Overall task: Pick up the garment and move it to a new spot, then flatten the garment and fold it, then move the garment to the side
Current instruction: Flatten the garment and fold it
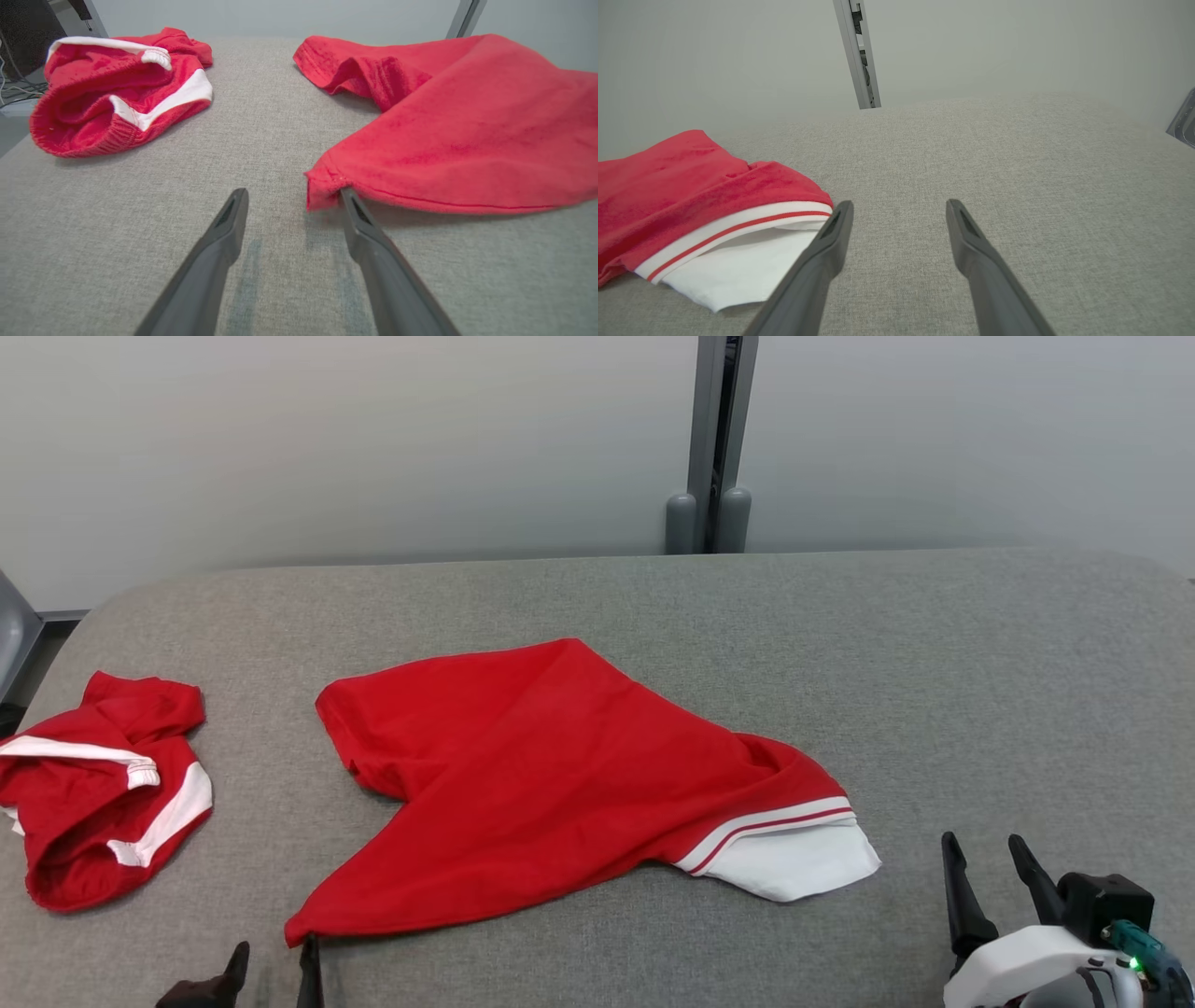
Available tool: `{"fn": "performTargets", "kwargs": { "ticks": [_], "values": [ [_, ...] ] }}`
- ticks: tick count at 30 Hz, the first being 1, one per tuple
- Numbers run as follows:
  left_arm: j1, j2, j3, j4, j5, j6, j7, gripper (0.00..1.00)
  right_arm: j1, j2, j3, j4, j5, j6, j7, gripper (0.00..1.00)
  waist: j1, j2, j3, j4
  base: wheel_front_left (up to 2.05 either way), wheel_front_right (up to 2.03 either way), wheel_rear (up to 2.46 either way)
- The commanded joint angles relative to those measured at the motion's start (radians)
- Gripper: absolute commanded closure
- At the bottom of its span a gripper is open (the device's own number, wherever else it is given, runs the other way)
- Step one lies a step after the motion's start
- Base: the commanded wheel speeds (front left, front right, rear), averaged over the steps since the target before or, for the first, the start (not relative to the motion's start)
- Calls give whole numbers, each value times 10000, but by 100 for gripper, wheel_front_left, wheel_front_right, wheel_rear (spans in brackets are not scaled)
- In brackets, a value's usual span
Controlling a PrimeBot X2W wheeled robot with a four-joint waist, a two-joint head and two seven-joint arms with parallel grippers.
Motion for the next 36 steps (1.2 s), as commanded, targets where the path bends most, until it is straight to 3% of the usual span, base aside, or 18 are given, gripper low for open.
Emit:
{"fn": "performTargets", "kwargs": {
  "ticks": [1,11,19,36],
  "values": [
    [161,-61,335,-284,-144,48,-5,0,-28,-67,-4,-126,83,-1,-1,0,0,-1,-44,-32,0,0,0],
    [342,-351,1048,-1407,181,-102,-5,0,198,-69,875,-1014,-159,-3,-1,0,0,-1,-316,-69,0,0,0],
    [223,-434,820,-1262,428,-271,-5,0,380,-66,1628,-1032,-441,-3,0,0,0,-1,-480,-67,0,0,0],
    [-223,-439,-63,-65,-1360,-255,-5,0,129,-68,1627,-729,-553,-3,0,0,0,-1,263,-3,0,0,0]
  ]
}}
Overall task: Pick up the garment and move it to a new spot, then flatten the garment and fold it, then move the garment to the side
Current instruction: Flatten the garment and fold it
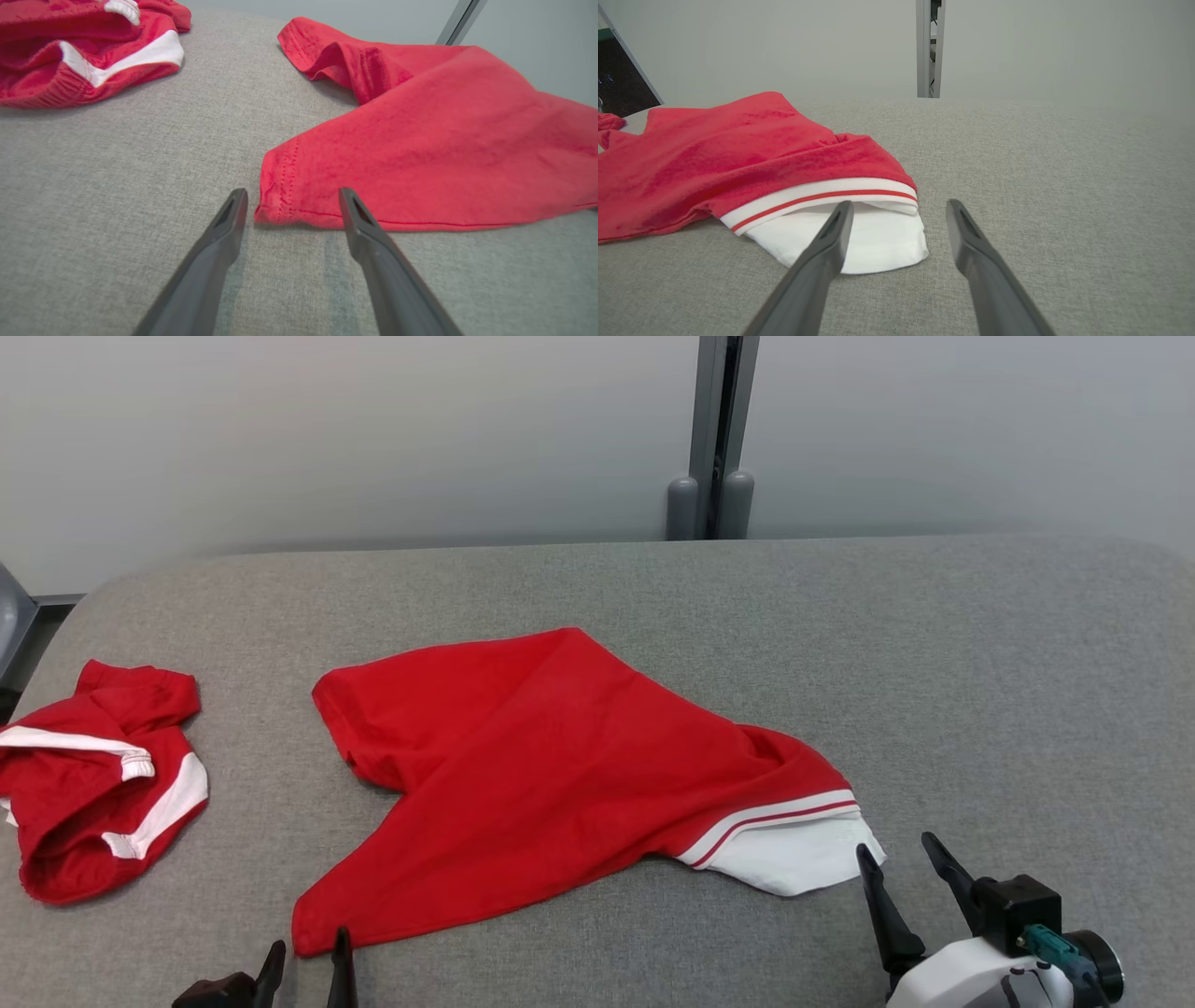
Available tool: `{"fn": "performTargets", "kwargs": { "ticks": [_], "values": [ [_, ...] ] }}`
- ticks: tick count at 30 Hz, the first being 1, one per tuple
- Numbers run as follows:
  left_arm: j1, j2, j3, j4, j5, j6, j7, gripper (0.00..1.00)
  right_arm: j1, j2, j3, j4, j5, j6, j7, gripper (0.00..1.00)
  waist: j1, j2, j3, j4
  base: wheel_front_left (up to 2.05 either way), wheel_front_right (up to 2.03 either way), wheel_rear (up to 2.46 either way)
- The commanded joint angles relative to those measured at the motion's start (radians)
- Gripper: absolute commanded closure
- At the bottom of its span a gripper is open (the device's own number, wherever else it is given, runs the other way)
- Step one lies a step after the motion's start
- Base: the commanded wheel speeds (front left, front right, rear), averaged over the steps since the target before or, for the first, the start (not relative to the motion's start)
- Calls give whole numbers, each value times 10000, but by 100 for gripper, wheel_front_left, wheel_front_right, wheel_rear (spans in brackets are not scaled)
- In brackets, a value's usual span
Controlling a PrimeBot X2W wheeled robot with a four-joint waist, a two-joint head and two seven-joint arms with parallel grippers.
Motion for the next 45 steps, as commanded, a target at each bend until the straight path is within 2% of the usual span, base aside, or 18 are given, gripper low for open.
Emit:
{"fn": "performTargets", "kwargs": {
  "ticks": [1,14,15,17,18,25,32,33,34,35,41,45],
  "values": [
    [-249,41,-30,0,-57,13,-5,0,-121,-69,-61,4,-24,-3,0,0,0,0,86,-7,0,0,0],
    [-684,43,69,169,-423,44,-5,0,-381,-70,-149,178,-126,-3,0,0,0,0,592,-35,0,0,0],
    [-693,43,79,164,-431,36,-5,13,-397,-70,-165,205,-141,-3,0,0,0,0,639,-34,0,0,0],
    [-721,43,93,158,-428,-3,-5,96,-443,-70,-223,290,-172,-3,0,0,0,0,730,-28,0,0,0],
    [-752,43,102,129,-402,-13,-5,100,-464,-70,-258,333,-178,-3,0,0,0,0,770,-21,0,0,0],
    [-839,40,-30,-50,-193,-131,-5,100,-632,-71,-458,753,-76,-3,0,0,0,0,1070,167,0,0,0],
    [-986,41,-350,-222,-3,-221,-5,100,-1030,-65,-392,1688,39,-3,1,0,0,0,1349,470,0,0,0],
    [-1002,43,-377,-244,1,-237,-5,100,-1085,-67,-377,1841,85,-3,14,51,0,0,1372,498,0,0,0],
    [-1020,41,-416,-302,35,-247,-5,100,-1134,-64,-343,1977,152,-3,17,93,0,0,1388,518,0,0,0],
    [-1027,41,-447,-376,94,-258,-5,100,-1163,-54,-327,2066,300,-3,18,100,0,0,1395,532,0,0,0],
    [-953,41,-415,-1086,262,-386,-6,100,-1228,-74,-580,1274,855,-3,1,100,0,0,1243,451,0,0,0],
    [-1064,50,-139,-1930,228,-562,-8,100,-1244,-79,-819,-77,1597,-3,0,100,0,0,885,306,0,0,0]
  ]
}}
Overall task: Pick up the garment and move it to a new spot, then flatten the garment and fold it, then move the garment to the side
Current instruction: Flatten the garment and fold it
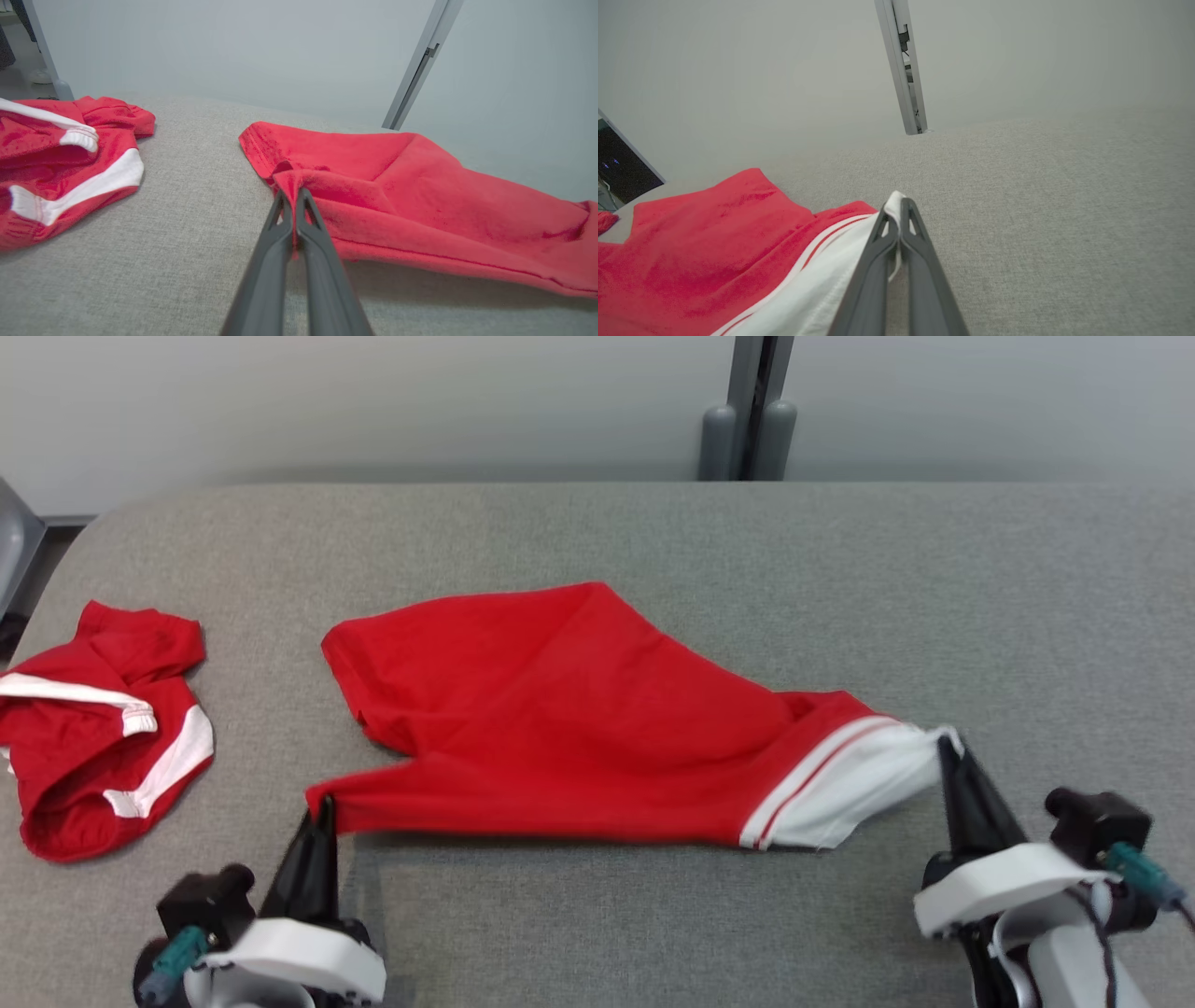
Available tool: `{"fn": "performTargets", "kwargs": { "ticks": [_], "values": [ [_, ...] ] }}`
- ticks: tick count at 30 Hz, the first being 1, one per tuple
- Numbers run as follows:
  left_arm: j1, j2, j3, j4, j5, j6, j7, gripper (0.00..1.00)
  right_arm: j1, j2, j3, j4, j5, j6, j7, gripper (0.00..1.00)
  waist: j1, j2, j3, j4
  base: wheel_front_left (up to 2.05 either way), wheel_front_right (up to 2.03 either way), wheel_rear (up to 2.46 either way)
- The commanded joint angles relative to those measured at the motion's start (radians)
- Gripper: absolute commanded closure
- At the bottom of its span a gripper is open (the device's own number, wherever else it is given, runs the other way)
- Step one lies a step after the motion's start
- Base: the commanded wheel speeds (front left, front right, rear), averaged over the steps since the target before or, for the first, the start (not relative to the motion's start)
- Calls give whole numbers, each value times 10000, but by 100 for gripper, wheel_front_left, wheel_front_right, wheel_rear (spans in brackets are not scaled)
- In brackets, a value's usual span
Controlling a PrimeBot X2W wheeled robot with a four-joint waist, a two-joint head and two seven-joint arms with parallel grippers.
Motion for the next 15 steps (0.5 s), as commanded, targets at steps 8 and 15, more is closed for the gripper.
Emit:
{"fn": "performTargets", "kwargs": {
  "ticks": [8,15],
  "values": [
    [-1567,555,378,-1491,857,-499,-8,100,-1147,-89,-526,-2530,995,-1,0,100,0,0,-1191,-390,0,0,0],
    [-3811,1719,196,-1785,1015,-613,62,100,-2893,-477,-633,-3498,1277,-1,0,100,0,0,-1463,-549,0,0,0]
  ]
}}
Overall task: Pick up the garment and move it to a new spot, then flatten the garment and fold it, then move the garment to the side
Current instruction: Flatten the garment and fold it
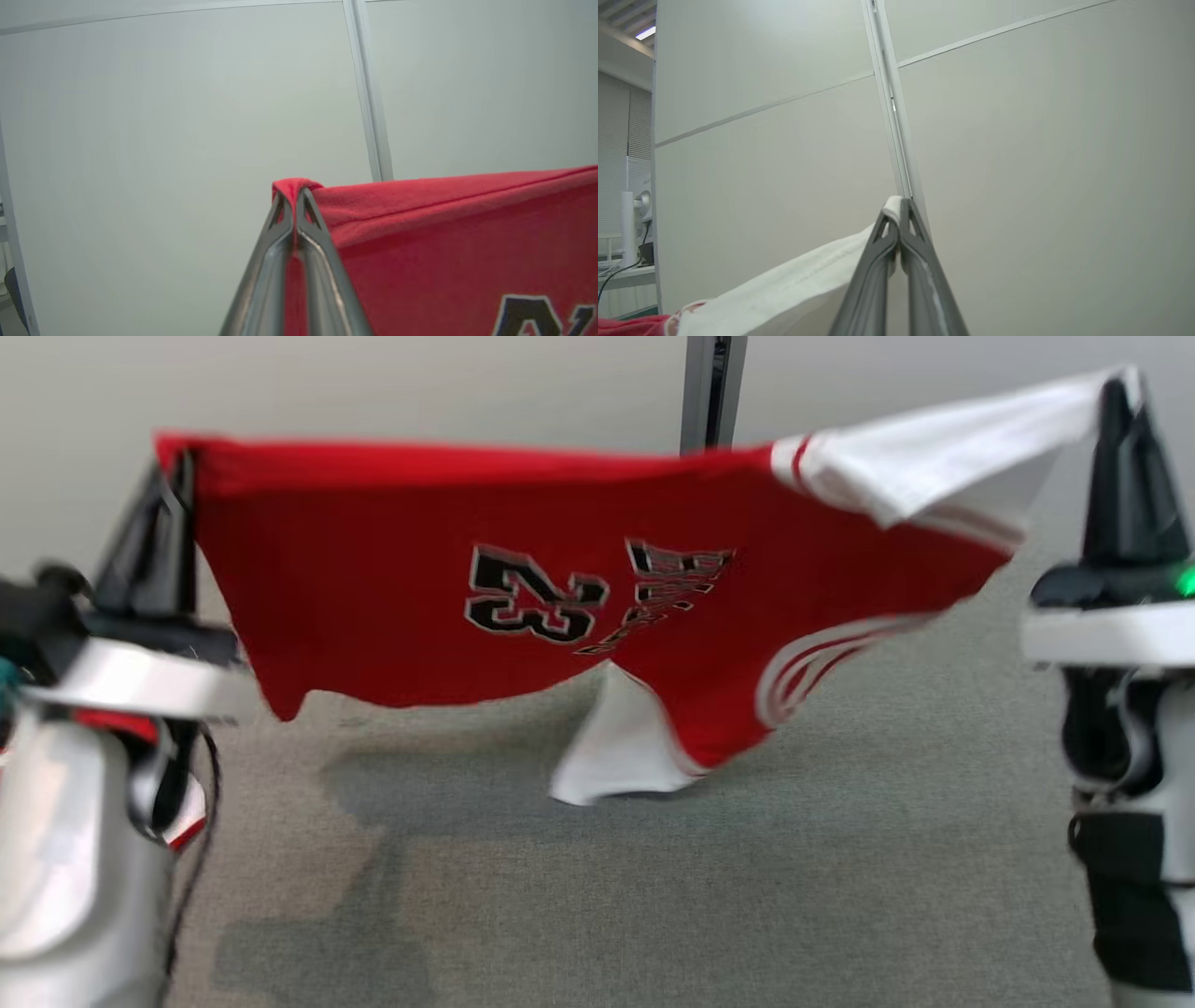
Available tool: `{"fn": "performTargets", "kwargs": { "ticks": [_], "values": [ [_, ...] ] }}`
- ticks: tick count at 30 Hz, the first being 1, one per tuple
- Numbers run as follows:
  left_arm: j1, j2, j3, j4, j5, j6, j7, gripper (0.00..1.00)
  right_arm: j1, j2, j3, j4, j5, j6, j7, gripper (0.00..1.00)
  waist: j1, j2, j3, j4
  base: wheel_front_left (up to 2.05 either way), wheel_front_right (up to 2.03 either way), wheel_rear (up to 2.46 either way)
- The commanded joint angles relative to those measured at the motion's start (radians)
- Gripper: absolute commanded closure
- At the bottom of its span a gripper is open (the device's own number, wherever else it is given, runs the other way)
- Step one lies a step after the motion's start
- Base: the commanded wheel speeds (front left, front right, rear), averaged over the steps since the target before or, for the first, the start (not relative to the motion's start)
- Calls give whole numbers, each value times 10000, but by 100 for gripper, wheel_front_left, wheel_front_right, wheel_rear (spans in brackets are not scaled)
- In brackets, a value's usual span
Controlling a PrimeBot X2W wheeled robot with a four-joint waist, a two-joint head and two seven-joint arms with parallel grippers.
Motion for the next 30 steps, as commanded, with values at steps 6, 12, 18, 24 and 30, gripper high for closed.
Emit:
{"fn": "performTargets", "kwargs": {
  "ticks": [6,12,18,24,30],
  "values": [
    [-2093,944,216,-463,-204,-57,613,100,-1787,-640,73,-473,222,-1,2,100,0,-1,-24,-192,0,0,0],
    [-3088,1279,52,-161,-411,-47,1496,100,-3231,-1052,111,409,10,-1,92,100,0,-1,785,-229,0,0,0],
    [-3641,1128,-348,998,-459,-54,1792,100,-4733,-1041,354,1988,-433,-1,225,100,0,-1,2488,-223,0,0,0],
    [-6581,934,-816,2767,-106,50,510,100,-8027,-1371,-120,3474,-1913,-1,-25,100,0,-1,3939,-233,0,0,0],
    [-7972,881,-935,4014,197,103,-31,100,-8867,-1400,-593,3197,-2498,-4,-22,100,0,-1,3935,-428,0,0,0]
  ]
}}
